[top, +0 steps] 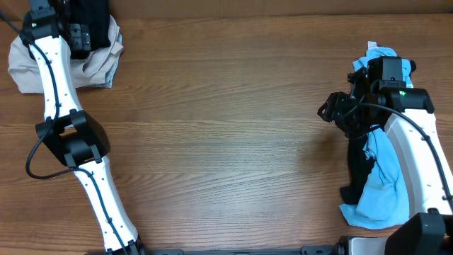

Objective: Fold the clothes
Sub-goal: 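Lower the black shirt onto the beige garment and open the left gripper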

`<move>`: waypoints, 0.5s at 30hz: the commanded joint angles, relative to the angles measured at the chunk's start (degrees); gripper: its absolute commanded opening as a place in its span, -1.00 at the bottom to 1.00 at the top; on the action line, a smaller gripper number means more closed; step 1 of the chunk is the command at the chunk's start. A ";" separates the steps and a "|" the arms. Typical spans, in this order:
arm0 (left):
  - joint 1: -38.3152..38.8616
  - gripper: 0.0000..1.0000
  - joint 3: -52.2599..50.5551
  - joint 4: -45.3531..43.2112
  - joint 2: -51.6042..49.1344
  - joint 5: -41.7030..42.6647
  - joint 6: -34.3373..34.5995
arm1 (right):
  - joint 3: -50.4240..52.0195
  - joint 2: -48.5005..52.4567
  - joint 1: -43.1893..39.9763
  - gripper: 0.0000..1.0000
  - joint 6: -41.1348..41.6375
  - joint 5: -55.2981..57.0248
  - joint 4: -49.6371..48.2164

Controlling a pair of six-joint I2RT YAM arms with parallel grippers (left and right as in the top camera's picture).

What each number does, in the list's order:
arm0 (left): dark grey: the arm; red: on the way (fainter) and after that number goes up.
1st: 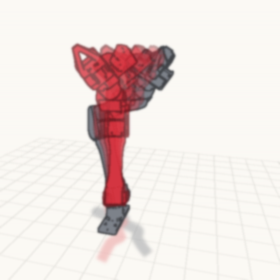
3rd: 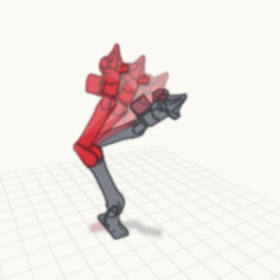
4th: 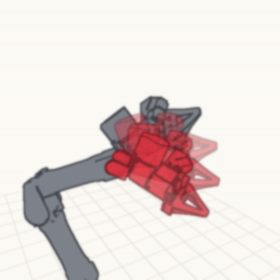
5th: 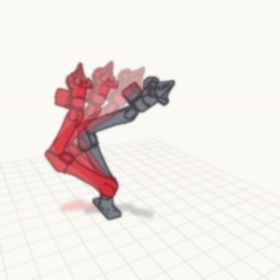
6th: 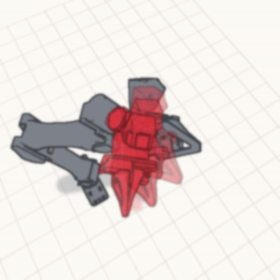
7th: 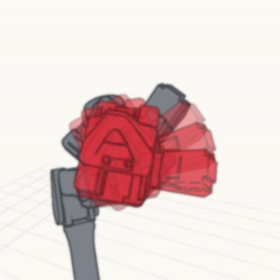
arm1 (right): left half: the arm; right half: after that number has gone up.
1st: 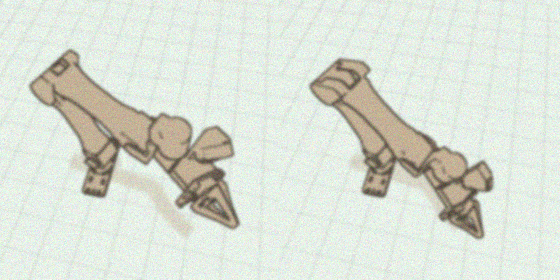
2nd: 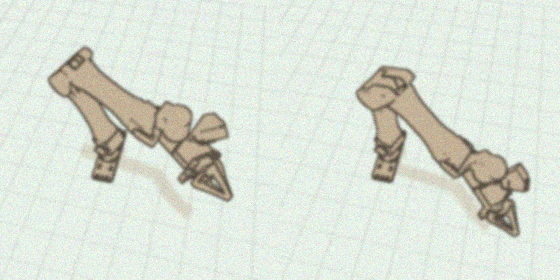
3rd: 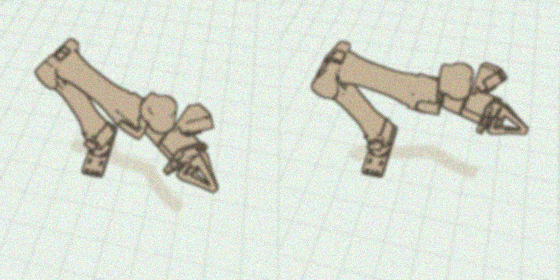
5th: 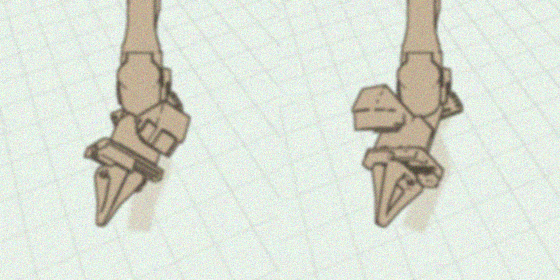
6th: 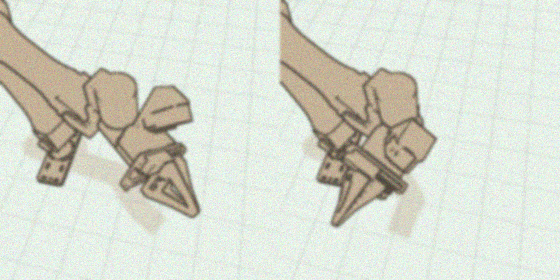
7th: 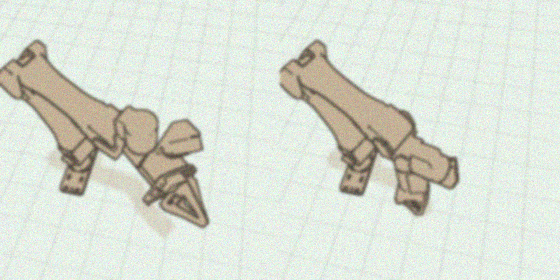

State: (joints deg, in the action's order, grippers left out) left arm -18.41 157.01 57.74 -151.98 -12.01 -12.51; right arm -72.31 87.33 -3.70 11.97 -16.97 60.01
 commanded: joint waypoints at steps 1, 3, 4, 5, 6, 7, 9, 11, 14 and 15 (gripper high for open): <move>-0.48 1.00 0.76 1.42 6.38 1.75 2.71 | -0.92 -0.44 -0.17 0.13 -0.20 0.48 -0.28; -0.66 1.00 0.76 2.62 7.93 3.21 2.69 | -0.92 -0.44 -0.17 0.12 -0.20 0.46 -0.24; -0.74 1.00 0.76 3.19 8.35 3.98 2.69 | -0.92 -0.44 -0.17 0.12 -0.20 0.46 -0.22; -0.87 1.00 0.76 3.80 8.57 4.61 2.67 | -0.92 -0.44 -0.17 0.13 -0.20 0.46 -0.22; -0.96 1.00 0.76 4.28 8.57 4.66 2.67 | -0.90 -0.44 -0.17 0.12 -0.20 0.46 -0.24; -1.07 1.00 0.74 4.74 8.52 4.61 2.38 | -0.87 -0.44 -0.17 0.12 -0.20 0.46 -0.24; -1.31 1.00 0.52 5.75 7.91 4.59 2.23 | -0.85 -0.44 -0.17 0.12 -0.22 0.48 -0.20; -1.62 0.84 0.37 6.73 7.28 4.59 2.25 | -0.81 -0.44 -0.17 0.13 -0.22 0.48 -0.13; -1.99 0.53 0.22 7.19 6.03 4.59 2.25 | -0.81 -0.44 -0.17 0.13 -0.22 0.48 -0.07; -2.05 0.47 0.20 7.21 5.53 4.57 2.25 | -0.81 -0.44 -0.17 0.13 -0.22 0.48 -0.04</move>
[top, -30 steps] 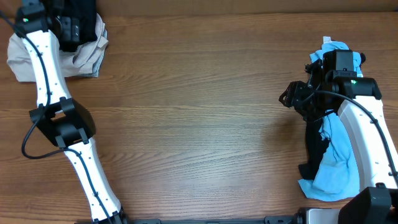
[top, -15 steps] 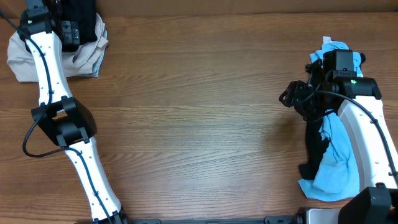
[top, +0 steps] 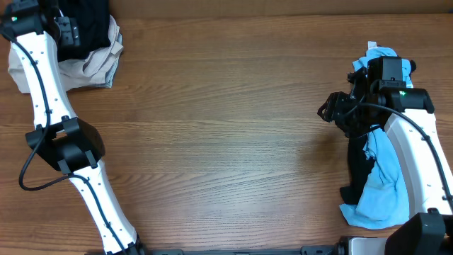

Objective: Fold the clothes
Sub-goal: 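Lower the black shirt onto the beige garment and open the left gripper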

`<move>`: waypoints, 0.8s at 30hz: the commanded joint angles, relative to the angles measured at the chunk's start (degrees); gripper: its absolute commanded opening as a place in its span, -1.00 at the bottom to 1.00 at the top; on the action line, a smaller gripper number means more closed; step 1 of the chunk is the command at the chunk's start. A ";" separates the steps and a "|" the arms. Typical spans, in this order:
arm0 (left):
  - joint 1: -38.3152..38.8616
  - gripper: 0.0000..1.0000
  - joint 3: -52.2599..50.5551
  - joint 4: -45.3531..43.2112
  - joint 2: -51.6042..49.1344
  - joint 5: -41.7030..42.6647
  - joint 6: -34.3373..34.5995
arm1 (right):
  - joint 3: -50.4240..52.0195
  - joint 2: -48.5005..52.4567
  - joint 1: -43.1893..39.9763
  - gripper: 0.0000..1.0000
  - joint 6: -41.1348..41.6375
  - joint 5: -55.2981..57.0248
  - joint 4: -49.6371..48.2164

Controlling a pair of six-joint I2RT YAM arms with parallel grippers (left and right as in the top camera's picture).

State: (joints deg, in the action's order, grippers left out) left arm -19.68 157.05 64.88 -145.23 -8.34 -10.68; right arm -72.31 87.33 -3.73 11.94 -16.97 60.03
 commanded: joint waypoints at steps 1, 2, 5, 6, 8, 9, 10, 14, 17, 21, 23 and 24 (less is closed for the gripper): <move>-0.94 0.43 0.15 0.04 -1.68 0.92 0.42 | -0.81 -0.44 -0.15 0.12 -0.17 0.48 -0.07; -1.03 0.37 0.09 -0.07 -2.23 0.90 0.39 | -0.81 -0.44 -0.15 0.12 -0.17 0.46 -0.07; -1.20 0.15 0.07 -2.34 -3.74 0.96 -0.04 | -0.81 -0.44 -0.15 0.13 -0.17 0.46 -0.11; -1.20 -0.03 0.07 -3.19 -4.02 0.94 -0.02 | -0.81 -0.44 -0.15 0.12 -0.17 0.46 -0.09; -1.20 -0.25 0.07 -4.24 -4.24 0.96 -0.02 | -0.81 -0.44 -0.15 0.12 -0.17 0.46 -0.07; -1.18 -0.32 0.07 -4.61 -4.24 1.03 0.00 | -0.81 -0.44 -0.15 0.13 -0.15 0.46 -0.07; -1.16 -0.39 0.07 -4.63 -4.26 1.53 0.00 | -0.81 -0.44 -0.15 0.13 -0.15 0.46 -0.07; -1.14 -0.85 0.07 -4.61 -4.50 3.56 0.00 | -0.81 -0.44 -0.15 0.12 -0.17 0.46 -0.09; -0.63 -0.92 0.24 -5.57 -4.15 6.88 0.04 | -0.81 -0.44 -0.15 0.12 -0.17 0.46 -0.13; 1.46 -0.92 0.66 -5.57 -3.82 13.09 0.00 | -0.81 -0.44 -0.15 0.12 -0.17 0.46 -0.13; 3.21 -0.92 0.61 -4.92 -3.98 14.19 0.00 | -0.81 -0.44 -0.15 0.12 -0.15 0.46 -0.15; 4.33 -0.92 0.61 -4.46 -4.35 14.08 -0.11 | -0.81 -0.44 -0.15 0.12 -0.15 0.46 -0.11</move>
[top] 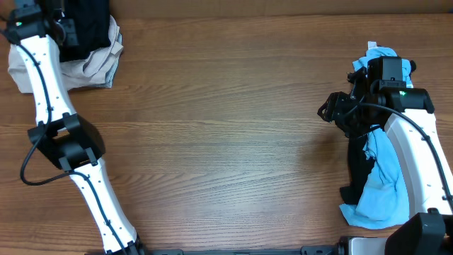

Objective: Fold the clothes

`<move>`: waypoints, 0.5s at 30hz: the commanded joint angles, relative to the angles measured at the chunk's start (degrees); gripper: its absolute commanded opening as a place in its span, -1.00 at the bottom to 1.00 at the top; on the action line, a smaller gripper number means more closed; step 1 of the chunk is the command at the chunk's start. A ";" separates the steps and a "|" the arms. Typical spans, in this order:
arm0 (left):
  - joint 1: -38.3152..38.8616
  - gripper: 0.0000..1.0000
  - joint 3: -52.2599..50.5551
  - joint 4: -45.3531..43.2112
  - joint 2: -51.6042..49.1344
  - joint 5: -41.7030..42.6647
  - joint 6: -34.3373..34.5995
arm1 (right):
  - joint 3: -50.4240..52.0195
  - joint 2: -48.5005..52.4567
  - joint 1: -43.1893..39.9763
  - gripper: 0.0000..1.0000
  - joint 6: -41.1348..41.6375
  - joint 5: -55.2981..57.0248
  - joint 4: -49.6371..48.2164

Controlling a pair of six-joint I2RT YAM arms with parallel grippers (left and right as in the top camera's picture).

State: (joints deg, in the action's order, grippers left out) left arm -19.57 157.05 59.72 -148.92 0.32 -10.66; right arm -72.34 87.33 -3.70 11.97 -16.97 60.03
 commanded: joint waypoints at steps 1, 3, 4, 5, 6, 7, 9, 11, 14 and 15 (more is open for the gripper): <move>5.16 -0.92 0.59 1.18 -0.92 5.22 -1.07 | -0.79 -0.44 -0.17 0.12 -0.17 0.46 -0.09; 7.06 -0.92 0.46 1.84 -1.97 4.04 -3.08 | -0.79 -0.44 -0.17 0.12 -0.20 0.46 -0.09; 8.09 -0.92 0.17 1.90 -2.86 2.36 -3.56 | -0.79 -0.44 -0.17 0.12 -0.20 0.46 -0.11; 8.96 -0.92 -0.09 2.01 -3.76 0.39 -3.54 | -0.79 -0.44 -0.17 0.13 -0.20 0.46 -0.11; 9.64 -0.92 -0.26 2.19 -4.57 -1.18 -3.52 | -0.79 -0.44 -0.17 0.13 -0.22 0.48 -0.11; 10.36 -0.92 -0.31 2.67 -5.95 -2.75 -3.54 | -0.79 -0.44 -0.17 0.12 -0.22 0.48 -0.11; 11.06 -0.92 -0.31 3.54 -7.98 -3.74 -3.54 | -0.79 -0.44 -0.17 0.13 -0.24 0.48 -0.11; 11.41 -0.92 -0.31 4.28 -10.08 -3.74 -3.54 | -0.79 -0.44 -0.17 0.12 -0.24 0.50 -0.11; 11.58 -0.92 -0.31 4.72 -12.04 -3.76 -3.52 | -0.79 -0.44 -0.17 0.13 -0.24 0.70 -0.17; 11.58 -0.92 -0.31 4.74 -12.11 -3.80 -3.52 | -0.79 -0.44 -0.17 0.12 -0.24 0.92 -0.20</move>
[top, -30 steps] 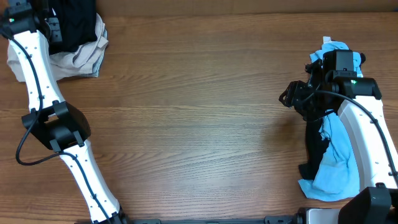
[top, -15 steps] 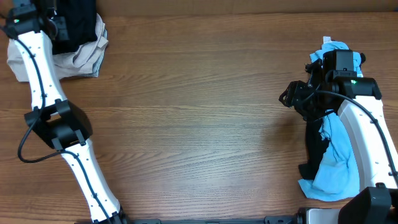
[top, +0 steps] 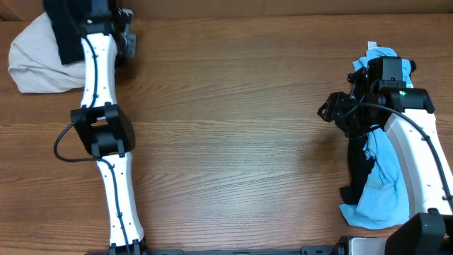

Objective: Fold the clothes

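Observation:
A beige garment [top: 35,64] lies bunched at the table's far left corner, with a black garment [top: 66,32] on its far side. My left arm reaches up over them. Its gripper [top: 124,39] sits at the pile's right edge, and the overhead view does not show its fingers clearly. On the right lies a pile of a light blue garment [top: 382,188] and a black one [top: 357,166]. My right gripper [top: 327,111] hovers just left of that pile, its jaw state unclear from above.
The brown wooden table [top: 226,142] runs between the two piles. My left arm's elbow [top: 99,134] stands over the left part of the table. The right arm's white forearm [top: 414,149] lies across the blue pile.
My left arm has swung right, its wrist now at the pile's right edge instead of the far left corner. The beige and black garments now sit further left and more bunched. The right arm is unchanged.
My left gripper was over the black garment on the beige one. Then it was at the far left corner and stayed there. Now it is on the pile's right side, and the pile has shifted left. My right arm has held still beside the blue pile throughout.

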`<move>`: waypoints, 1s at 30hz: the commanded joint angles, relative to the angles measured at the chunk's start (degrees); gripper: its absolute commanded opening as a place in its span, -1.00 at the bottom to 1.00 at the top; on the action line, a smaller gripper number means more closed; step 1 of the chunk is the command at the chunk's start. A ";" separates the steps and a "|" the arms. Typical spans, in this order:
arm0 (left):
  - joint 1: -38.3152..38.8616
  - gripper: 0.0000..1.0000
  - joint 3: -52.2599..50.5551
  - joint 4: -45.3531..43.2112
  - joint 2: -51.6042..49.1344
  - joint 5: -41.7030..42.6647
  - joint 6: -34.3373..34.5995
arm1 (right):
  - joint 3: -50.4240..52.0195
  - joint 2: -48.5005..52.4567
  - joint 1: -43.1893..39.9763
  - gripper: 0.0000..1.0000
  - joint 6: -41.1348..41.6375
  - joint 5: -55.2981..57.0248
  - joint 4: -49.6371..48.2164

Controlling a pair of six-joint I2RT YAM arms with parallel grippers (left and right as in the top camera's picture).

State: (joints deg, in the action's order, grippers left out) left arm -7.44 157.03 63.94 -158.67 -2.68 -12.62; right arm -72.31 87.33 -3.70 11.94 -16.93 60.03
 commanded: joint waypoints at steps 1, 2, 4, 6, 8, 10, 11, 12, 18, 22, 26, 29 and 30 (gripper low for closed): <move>-0.57 -0.91 -0.26 0.35 -2.34 -0.90 -1.53 | -0.81 -0.44 -0.17 0.12 -0.22 1.05 -0.22; -0.57 -0.85 -0.04 0.28 -1.90 -0.90 -1.53 | -0.81 -0.44 -0.17 0.12 -0.22 1.07 -0.26; -0.74 -0.68 1.18 0.09 -0.94 -1.01 -1.53 | -0.81 -0.44 -0.17 0.12 -0.22 1.07 -0.42; -0.83 -0.53 2.21 0.20 0.15 -0.94 -1.51 | -0.81 -0.44 -0.17 0.12 -0.20 1.07 -0.52; -0.81 -0.29 2.97 0.37 1.57 -0.92 -1.53 | -0.81 -0.44 -0.17 0.12 -0.22 1.05 -0.59; -0.81 -0.03 3.56 0.63 3.21 -0.90 -1.53 | -0.81 -0.44 -0.17 0.12 -0.20 1.07 -0.61; -0.76 0.11 3.82 0.79 3.89 -0.85 -1.53 | -0.81 -0.44 -0.17 0.12 -0.22 1.05 -0.61; -0.72 0.21 4.00 0.98 4.66 -0.74 -1.55 | -0.81 -0.44 -0.17 0.12 -0.20 1.05 -0.61; -0.57 0.89 4.09 4.31 12.35 -0.04 -1.51 | -0.81 -0.44 -0.17 0.12 -0.20 1.05 -0.52; -2.27 1.00 4.09 5.79 17.31 0.42 -1.51 | -0.81 -0.44 -0.17 0.12 -0.20 1.05 -0.55; -5.62 1.00 4.09 4.55 20.33 3.26 -1.53 | -0.81 -0.44 -0.17 0.12 -0.20 1.03 -0.52; -8.52 1.00 4.07 3.10 20.31 7.89 -1.53 | -0.81 -0.44 -0.17 0.12 -0.17 1.01 -0.52; -9.31 1.00 4.07 3.13 20.26 11.15 -1.53 | -0.81 -0.44 -0.17 0.12 -0.17 1.01 -0.52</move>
State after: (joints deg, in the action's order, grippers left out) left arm -13.43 160.70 67.07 -138.39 0.69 -13.87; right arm -72.31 87.33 -3.70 11.92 -16.23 59.64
